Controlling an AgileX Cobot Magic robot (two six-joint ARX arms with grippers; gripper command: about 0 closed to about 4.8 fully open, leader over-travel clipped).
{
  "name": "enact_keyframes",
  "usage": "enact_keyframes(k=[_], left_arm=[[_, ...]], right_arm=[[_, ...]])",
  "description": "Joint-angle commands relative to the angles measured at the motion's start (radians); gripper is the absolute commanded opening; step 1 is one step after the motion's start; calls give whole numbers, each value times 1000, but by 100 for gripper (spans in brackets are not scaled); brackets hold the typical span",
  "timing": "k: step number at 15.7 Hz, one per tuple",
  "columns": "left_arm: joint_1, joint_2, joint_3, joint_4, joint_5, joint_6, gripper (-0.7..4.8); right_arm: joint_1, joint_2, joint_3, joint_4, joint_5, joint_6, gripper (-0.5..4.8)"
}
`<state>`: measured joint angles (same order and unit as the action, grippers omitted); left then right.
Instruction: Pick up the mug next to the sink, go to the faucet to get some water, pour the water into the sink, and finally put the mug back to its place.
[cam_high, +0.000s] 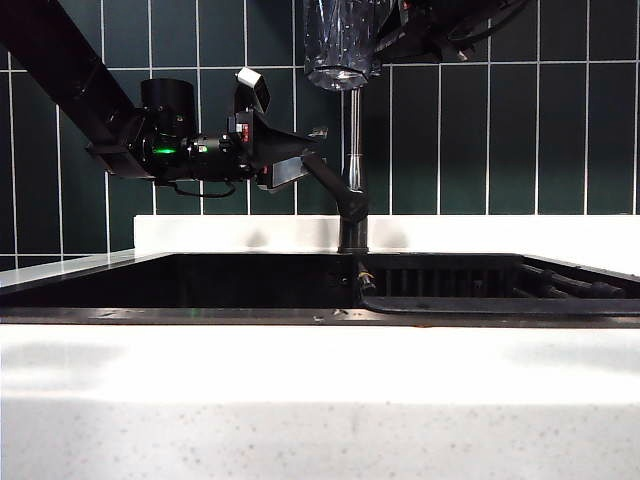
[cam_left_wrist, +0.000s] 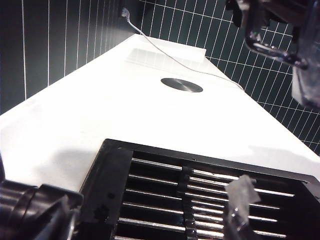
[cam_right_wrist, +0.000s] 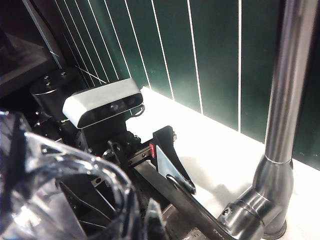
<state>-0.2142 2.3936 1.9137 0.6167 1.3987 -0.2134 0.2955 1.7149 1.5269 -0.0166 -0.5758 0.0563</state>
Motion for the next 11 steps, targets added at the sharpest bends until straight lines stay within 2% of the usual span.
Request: enact_keyframes(k=[1,4,9,11], left_arm=[[-5,-7,4,13,-69,23,403],[-5,-7,4,12,-189,41,403],[-5,-7,4,0,-262,60,403],[-5,-7,4,-17,-261,69,403]], right_arm=[[1,-5,7,21,-3,3,-7],[1,-5,7,20,-3,3,-7],[1,-5,7,21,-3,-1,-7],[1,-5,7,21,-3,-1,-7]])
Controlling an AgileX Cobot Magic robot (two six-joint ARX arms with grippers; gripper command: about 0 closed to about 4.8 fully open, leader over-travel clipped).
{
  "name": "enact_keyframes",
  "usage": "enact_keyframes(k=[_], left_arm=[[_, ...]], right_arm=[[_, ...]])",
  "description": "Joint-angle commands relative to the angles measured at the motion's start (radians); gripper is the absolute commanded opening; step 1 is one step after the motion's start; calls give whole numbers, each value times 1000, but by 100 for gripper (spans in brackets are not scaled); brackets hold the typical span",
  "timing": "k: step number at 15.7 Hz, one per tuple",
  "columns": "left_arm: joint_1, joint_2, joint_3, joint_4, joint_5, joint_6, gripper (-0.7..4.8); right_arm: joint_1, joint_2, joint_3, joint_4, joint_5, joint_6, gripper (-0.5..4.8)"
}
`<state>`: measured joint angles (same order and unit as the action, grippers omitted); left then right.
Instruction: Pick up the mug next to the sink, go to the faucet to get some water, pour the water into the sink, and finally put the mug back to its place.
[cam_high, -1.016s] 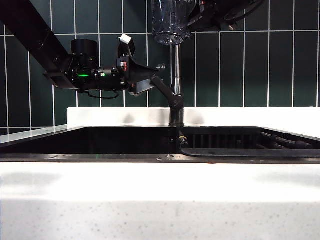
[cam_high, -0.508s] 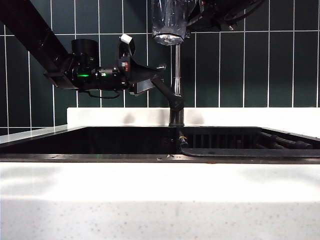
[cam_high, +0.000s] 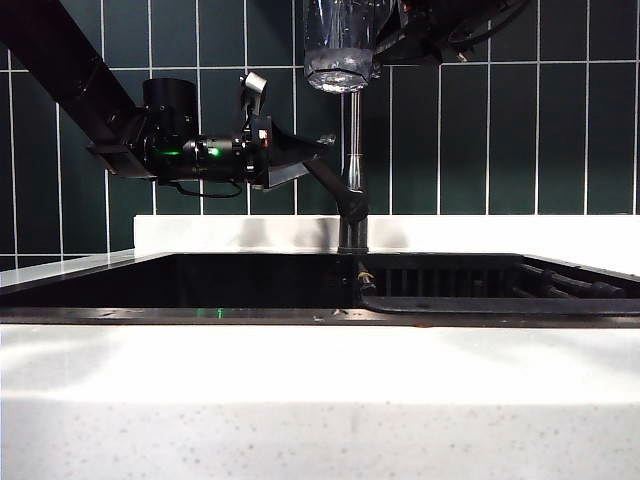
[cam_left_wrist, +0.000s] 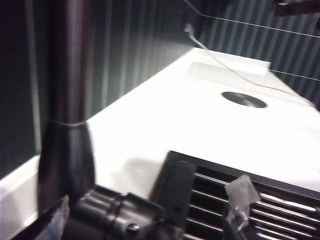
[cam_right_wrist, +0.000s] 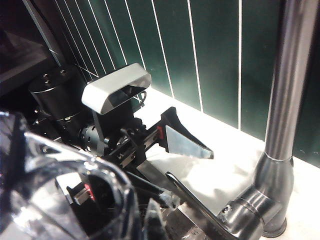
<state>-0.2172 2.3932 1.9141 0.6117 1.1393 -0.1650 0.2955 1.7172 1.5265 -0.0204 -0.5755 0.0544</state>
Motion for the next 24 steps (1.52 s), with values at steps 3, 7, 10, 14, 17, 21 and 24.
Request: enact_keyframes(k=[3,7,10,14,17,21,24], left_arm=[[-2,-5,3,-39,-3,38,403],[-2,6,3,-46,-21,39,403],[-3,12,3,-49,-41,42,403],[-3,12,4,-46,-40,42,402],[-8,12,4,-46,-61,42,402],[-8,12,4,-46,-89,45,402],[-8,12,4,-46,-89,47,402]], right_arm=[[1,-7,7,25,-3,1,-7],[1,-7,7,25,-4,1,-7],[1,-7,7,25,-4,0,-7],[1,-7,7,25,-4,-2,-7],[1,-7,7,25,-4,-2,-7],[1,-7,7,24,-6,-2,-7],[1,-7,7,24,-6,-2,-7]])
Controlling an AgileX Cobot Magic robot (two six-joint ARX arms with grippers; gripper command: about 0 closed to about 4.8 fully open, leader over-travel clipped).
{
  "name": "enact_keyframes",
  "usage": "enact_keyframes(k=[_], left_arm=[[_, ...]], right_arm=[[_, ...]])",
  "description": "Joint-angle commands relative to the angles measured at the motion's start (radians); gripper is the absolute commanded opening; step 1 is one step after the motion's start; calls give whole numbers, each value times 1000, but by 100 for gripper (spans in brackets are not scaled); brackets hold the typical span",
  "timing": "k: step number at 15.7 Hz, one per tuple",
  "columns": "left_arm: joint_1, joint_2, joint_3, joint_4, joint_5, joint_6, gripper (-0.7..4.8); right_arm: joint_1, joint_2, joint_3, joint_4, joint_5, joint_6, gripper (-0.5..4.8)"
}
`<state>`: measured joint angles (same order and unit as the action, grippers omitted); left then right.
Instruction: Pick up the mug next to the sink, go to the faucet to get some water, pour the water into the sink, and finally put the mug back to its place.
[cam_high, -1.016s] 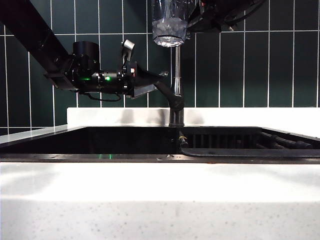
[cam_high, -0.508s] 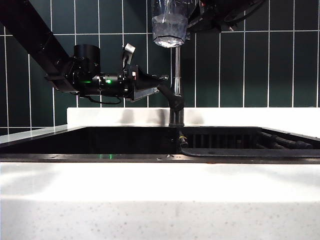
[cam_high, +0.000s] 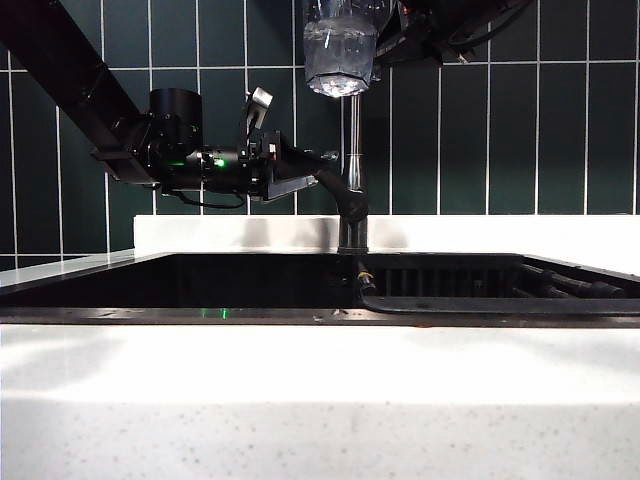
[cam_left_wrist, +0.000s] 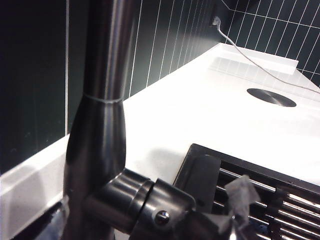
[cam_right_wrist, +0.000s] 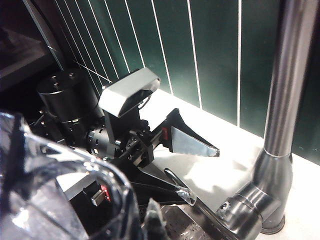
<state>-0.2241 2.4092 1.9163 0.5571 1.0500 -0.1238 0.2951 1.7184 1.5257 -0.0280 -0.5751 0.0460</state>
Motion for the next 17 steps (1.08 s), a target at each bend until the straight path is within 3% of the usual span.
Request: enact_keyframes(k=[1,3,4,10,14,17], left_arm=[[-2,-4,2,8,-3,12,402],[-2,-4,2,5,-130,11,402],[-2,-4,2,5,-241,13,402],[-2,-4,2,5,-456,19,398],[-2,-4,2,31,-191,19,399],[2,-5,2,46,-74,13,399]], right_arm=[[1,-8,8,32,-6,6,-7],[1,-8,8,32,-6,6,-7],[1,-8,8,32,-6,6,-7],[1,-8,8,32,-6,5,-7],[1,-8,8,32,-6,2,-7],[1,-8,8,32,-6,2,-7]])
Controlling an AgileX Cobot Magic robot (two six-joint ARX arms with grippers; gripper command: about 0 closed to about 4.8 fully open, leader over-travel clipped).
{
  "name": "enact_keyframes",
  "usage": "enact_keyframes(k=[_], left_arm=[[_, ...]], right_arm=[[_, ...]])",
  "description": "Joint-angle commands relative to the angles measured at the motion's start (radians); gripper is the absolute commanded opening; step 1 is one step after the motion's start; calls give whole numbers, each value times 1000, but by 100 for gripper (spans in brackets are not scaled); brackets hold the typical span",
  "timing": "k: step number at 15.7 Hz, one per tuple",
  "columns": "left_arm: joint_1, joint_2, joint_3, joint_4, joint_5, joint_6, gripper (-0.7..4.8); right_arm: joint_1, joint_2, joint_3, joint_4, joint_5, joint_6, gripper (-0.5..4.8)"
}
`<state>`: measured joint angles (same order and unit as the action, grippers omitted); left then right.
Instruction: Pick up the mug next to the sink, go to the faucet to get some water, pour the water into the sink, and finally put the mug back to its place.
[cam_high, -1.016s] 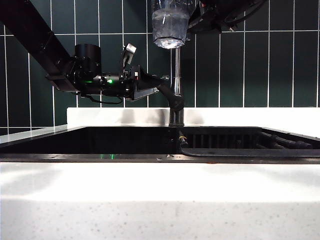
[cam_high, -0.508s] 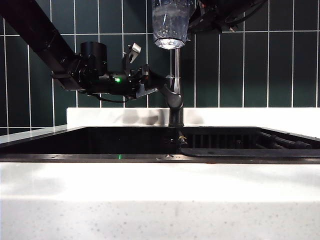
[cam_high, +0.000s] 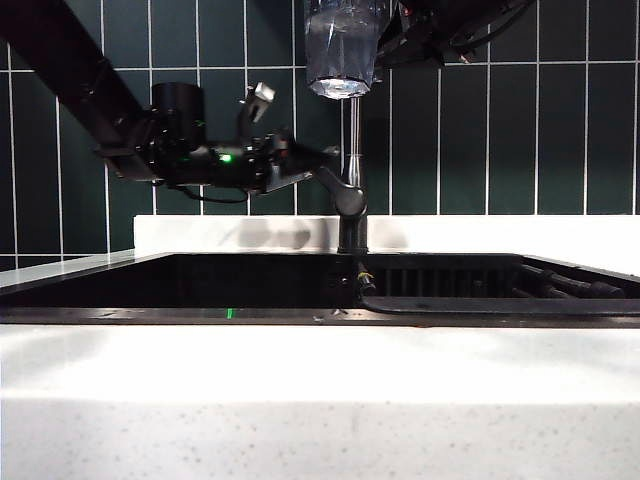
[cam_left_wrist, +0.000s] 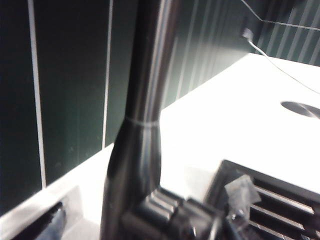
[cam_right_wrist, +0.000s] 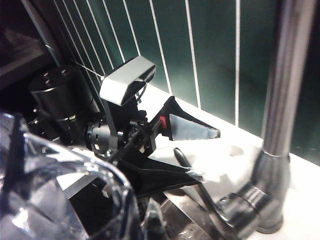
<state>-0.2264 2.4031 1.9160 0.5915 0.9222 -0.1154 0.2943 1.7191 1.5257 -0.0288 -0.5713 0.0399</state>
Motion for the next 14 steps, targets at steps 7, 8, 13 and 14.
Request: enact_keyframes(k=[7,8,13,14], left_arm=[[94,-3,2,286,231,-297,398],[105,-8,2,351,278,-344,398],[126,-45,-31,880,539,-828,168],[126,-58,-61,880,556,-831,114]], right_arm=[[2,-10,8,17,-11,8,-7],[2,-10,8,14,-12,4,-7],[2,-10,8,2,-42,-13,-7],[2,-14,8,-5,-41,-18,-7]])
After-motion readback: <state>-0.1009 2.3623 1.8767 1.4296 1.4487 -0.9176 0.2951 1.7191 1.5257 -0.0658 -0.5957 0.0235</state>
